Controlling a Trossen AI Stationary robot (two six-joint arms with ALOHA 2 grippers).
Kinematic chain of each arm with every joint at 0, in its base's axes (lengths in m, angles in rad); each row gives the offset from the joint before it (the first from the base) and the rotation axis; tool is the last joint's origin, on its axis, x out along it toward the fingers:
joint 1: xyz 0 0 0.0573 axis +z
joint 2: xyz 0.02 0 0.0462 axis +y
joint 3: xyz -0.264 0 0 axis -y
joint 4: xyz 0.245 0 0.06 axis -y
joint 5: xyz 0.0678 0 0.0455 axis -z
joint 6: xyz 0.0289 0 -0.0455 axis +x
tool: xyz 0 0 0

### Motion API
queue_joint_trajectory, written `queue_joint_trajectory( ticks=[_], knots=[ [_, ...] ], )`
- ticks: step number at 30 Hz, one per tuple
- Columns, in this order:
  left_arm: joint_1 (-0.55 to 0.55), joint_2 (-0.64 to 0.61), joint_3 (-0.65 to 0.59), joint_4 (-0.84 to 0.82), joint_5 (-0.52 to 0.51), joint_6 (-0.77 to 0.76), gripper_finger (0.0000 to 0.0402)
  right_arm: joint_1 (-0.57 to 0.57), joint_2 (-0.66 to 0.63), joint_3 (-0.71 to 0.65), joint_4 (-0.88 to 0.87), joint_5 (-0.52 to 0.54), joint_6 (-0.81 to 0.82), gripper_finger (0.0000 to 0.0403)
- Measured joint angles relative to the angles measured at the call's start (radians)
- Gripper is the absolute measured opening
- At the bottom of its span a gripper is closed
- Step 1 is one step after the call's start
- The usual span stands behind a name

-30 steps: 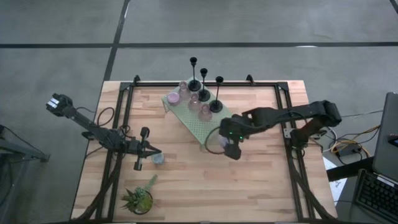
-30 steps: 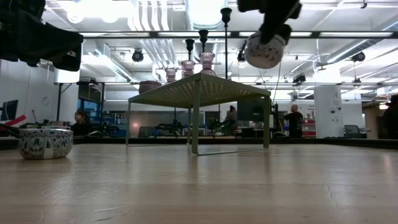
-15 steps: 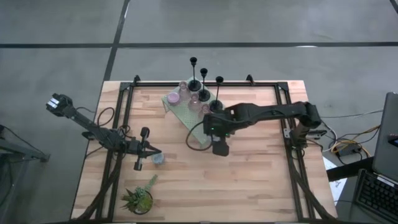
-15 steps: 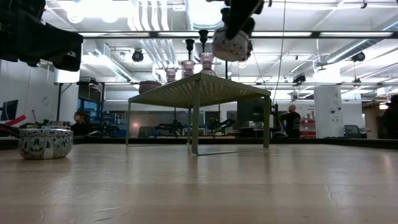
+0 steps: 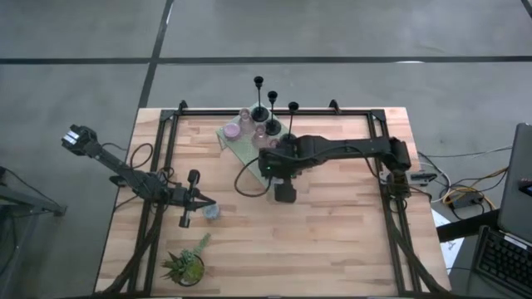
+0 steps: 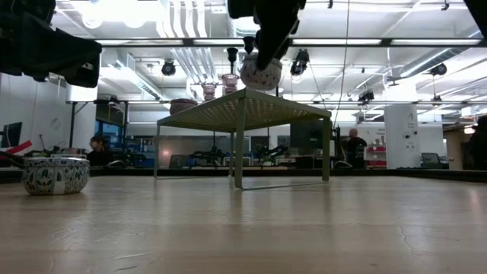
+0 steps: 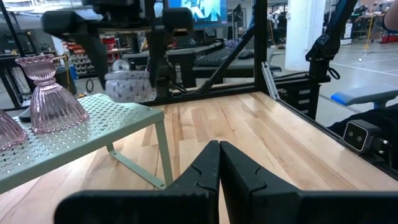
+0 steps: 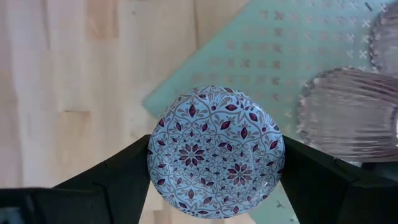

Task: Pick & Place candle stick holders
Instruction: Put the white scented candle on the shelf aligned with the pink glass candle holder

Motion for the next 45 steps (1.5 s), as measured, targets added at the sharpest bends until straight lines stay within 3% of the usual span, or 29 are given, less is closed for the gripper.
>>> queue_joint_trajectory(
  ticks=[8, 25, 32, 45],
  knots=[
    [0.0, 0.0, 0.0, -0.001, 0.0, 0.0, 0.0014, -0.013, 0.042, 0.028, -0.028, 0.048, -0.045, 0.0299],
    [0.0, 0.0, 0.0, -0.002, 0.0, 0.0, 0.0014, -0.017, 0.038, 0.063, 0.052, 0.047, -0.137, 0.0299],
    [0.0, 0.0, 0.0, -0.002, 0.0, 0.0, 0.0014, -0.021, 0.037, 0.053, 0.01, 0.046, -0.063, 0.0299],
    [0.0, 0.0, 0.0, -0.002, 0.0, 0.0, 0.0014, -0.031, 0.038, 0.026, 0.056, 0.045, -0.093, 0.0299]
  ],
)
